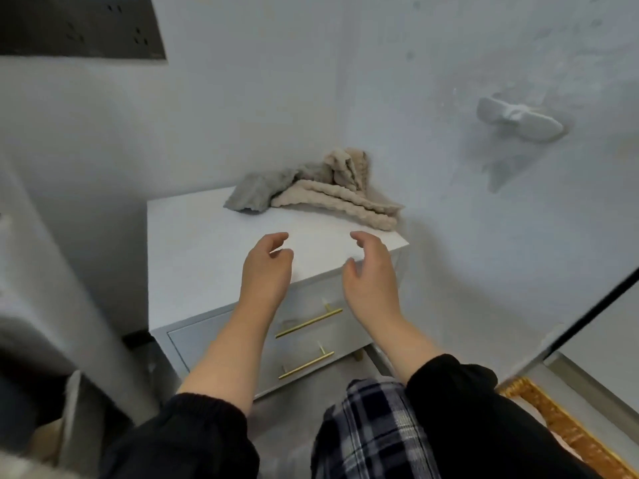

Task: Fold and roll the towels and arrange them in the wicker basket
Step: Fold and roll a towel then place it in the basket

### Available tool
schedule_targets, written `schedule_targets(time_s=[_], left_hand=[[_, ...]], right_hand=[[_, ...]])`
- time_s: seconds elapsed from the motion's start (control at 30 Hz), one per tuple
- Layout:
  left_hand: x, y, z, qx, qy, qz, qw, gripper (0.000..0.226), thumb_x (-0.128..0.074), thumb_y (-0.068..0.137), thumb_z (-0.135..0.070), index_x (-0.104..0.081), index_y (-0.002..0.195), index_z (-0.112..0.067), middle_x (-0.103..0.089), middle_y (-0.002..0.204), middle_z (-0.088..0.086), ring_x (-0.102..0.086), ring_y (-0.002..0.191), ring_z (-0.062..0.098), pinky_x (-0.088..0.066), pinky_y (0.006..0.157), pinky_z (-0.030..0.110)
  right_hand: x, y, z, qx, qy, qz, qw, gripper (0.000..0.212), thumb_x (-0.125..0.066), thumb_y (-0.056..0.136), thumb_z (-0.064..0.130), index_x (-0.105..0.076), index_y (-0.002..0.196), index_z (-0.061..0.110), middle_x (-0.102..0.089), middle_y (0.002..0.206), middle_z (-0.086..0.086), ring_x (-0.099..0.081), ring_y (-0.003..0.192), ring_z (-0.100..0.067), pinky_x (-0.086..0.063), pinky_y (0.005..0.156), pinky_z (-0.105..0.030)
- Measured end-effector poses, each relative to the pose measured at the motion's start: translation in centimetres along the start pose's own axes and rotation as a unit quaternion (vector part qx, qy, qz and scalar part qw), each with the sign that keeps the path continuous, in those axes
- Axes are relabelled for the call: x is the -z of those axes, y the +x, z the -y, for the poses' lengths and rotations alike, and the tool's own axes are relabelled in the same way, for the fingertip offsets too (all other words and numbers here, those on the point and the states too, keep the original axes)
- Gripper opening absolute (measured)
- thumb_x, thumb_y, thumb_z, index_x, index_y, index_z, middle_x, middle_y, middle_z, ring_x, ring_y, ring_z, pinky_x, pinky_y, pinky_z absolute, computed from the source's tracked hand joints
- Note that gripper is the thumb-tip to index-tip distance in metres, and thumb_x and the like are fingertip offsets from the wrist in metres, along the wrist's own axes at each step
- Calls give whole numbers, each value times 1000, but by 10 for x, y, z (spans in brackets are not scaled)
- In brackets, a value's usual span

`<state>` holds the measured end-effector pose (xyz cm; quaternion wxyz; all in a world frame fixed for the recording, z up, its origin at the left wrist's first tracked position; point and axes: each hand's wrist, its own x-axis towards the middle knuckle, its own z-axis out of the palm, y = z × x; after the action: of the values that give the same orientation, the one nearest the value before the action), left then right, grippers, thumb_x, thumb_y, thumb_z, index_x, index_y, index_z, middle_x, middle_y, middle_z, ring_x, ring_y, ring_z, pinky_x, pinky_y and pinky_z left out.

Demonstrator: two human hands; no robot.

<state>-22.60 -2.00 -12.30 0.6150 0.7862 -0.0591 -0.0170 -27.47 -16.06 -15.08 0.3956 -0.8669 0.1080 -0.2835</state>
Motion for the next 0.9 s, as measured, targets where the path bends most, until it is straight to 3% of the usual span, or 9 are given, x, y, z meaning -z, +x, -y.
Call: schedule_targets(time_s=[0.1,0.23,0.37,0.47,0.57,0.63,0.73,0.83,0.9], left_hand=[[18,22,18,38,52,4,998,39,-43,95,-12,-52,132,-19,-49,138,1,-47,119,14,-39,99,30],[24,49,36,-11,194,19,981,41,-44,96,-17,-47,137,-17,-45,144,3,-39,133,21,-30,106,30],[12,63,61,-35,438,75,895,37,-35,95,-27,-47,127,-14,-42,138,11,-31,133,33,-31,107,43],[4,65,64,-30,496,91,863,48,-28,98,-32,-30,144,-19,-21,154,10,-13,143,31,-19,114,47],[2,66,63,-40,509,92,855,49,-27,99,-32,-26,147,-21,-15,157,9,-6,145,31,-14,116,48],[4,67,63,-38,502,98,858,50,-29,98,-32,-25,147,-22,-12,158,9,-4,146,29,-11,117,47],[7,71,62,-34,473,99,875,52,-34,97,-32,-26,147,-22,-14,158,7,-4,147,27,-9,118,45],[8,71,58,-31,397,65,915,57,-41,96,-29,-23,150,-21,-16,159,5,-9,147,23,-9,119,43],[9,70,53,-26,283,33,958,61,-47,96,-25,-20,150,-21,-16,159,2,-12,146,18,-9,119,40]], right_hand=[[-24,23,-5,-16,-37,63,997,49,-48,94,13,-35,141,14,-37,145,-1,-32,134,-16,-26,106,-22],[-34,55,-21,-57,-72,26,995,51,-50,93,17,-35,141,9,-32,150,-8,-25,139,-21,-22,111,-28],[-37,96,-41,-83,-215,-5,973,63,-46,95,24,-18,150,8,-4,160,-12,-2,147,-27,-6,120,-42],[-36,119,-58,-173,-216,23,961,70,-45,96,30,-7,152,10,-15,159,-9,-5,147,-27,-3,118,-48],[-38,125,-71,-153,-310,6,938,48,-46,94,25,-39,140,14,-44,141,-10,-30,134,-31,-12,113,-52],[-37,125,-74,-101,-344,-41,933,31,-46,92,19,-62,118,14,-55,123,-10,-40,118,-31,-22,108,-46],[-28,126,-64,-35,-283,-112,952,22,-52,88,15,-69,98,7,-58,105,-12,-44,105,-32,-28,98,-40],[-9,126,-28,-6,-123,-150,981,18,-48,88,16,-55,73,9,-52,79,-8,-47,78,-25,-34,71,-31],[4,124,0,-51,16,-120,991,25,-46,91,14,-42,66,15,-43,67,1,-39,62,-15,-30,54,-24]])
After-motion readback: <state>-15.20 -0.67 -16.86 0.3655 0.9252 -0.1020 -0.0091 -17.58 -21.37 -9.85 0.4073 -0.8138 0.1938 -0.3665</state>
